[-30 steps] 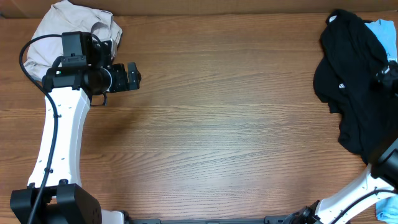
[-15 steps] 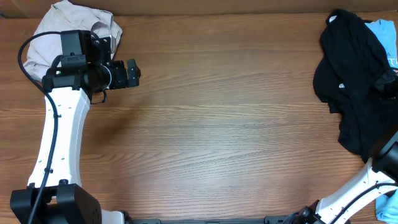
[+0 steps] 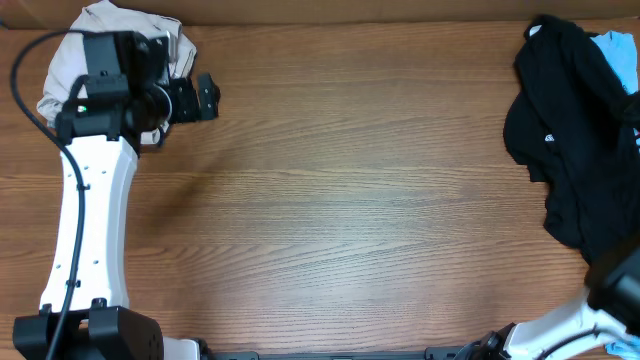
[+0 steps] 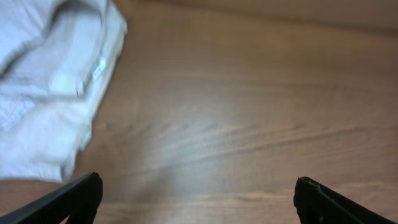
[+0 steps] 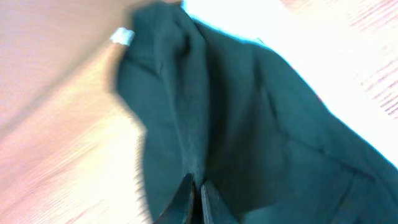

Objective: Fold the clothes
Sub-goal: 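Reach the right gripper to the black shirt pile and grasp it, then drag the black shirt with the right gripper to table center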

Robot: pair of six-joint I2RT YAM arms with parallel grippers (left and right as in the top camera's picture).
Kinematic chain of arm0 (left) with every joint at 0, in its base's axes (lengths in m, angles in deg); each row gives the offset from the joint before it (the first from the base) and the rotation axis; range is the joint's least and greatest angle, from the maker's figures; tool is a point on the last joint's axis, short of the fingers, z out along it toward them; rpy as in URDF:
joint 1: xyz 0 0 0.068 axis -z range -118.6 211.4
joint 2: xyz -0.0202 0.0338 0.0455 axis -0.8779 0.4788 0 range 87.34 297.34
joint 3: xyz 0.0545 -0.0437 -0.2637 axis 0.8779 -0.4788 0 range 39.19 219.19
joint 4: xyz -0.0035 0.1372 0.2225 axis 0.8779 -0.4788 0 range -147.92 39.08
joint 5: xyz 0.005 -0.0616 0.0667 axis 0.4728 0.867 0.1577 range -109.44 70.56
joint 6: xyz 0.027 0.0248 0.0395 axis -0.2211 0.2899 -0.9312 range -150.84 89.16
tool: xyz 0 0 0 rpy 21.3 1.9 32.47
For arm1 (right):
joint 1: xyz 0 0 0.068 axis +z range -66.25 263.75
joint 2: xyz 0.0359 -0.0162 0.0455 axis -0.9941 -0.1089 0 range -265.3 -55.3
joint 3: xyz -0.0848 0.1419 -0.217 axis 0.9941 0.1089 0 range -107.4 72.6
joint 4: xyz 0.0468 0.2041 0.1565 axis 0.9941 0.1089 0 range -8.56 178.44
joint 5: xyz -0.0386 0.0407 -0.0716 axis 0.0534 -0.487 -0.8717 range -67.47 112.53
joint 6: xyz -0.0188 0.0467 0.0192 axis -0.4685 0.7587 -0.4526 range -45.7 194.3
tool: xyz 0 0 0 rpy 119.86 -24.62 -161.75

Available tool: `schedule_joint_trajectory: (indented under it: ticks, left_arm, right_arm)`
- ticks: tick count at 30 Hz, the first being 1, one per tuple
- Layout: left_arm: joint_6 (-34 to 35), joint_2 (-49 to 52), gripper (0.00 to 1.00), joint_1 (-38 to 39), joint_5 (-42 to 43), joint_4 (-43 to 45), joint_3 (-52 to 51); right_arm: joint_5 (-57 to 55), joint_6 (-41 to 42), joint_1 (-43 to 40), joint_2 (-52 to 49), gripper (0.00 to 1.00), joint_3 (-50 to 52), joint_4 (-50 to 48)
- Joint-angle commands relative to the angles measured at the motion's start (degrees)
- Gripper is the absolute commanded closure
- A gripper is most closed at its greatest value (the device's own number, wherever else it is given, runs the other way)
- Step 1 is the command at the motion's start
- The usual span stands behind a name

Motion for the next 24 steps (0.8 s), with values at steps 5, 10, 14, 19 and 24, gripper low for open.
schedule_joint_trajectory:
  ticks: [5,10,14,19,24]
  left_arm:
    - [0.11,-0.85,0.00,-0.59,-0.13,-2.67,10.27]
    - [-1.90,-1.03,0.00,-0.59,-0.11,-2.89,11.30]
    - [-3.34,-1.07,0.00,-0.66,-0.44,-3.98,11.28]
    - [-3.28,-1.14,0.00,-2.80,-2.29,-4.13,11.30]
    - [-2.84,-1.77,0.00,-7.19,-2.01,-4.81,11.30]
  right_arm:
    - [12.66,-1.33,4.44,12.17,0.96,-3.67,11.82]
    - [12.98,-2.82,12.79,16.24,0.96,-3.72,15.93]
    - [13.00,-2.73,20.92,18.99,0.96,-3.72,18.23]
    - [12.98,-2.14,34.42,21.38,0.96,-3.72,20.72]
    - [12.72,0.46,50.27,21.94,0.96,-4.92,20.68]
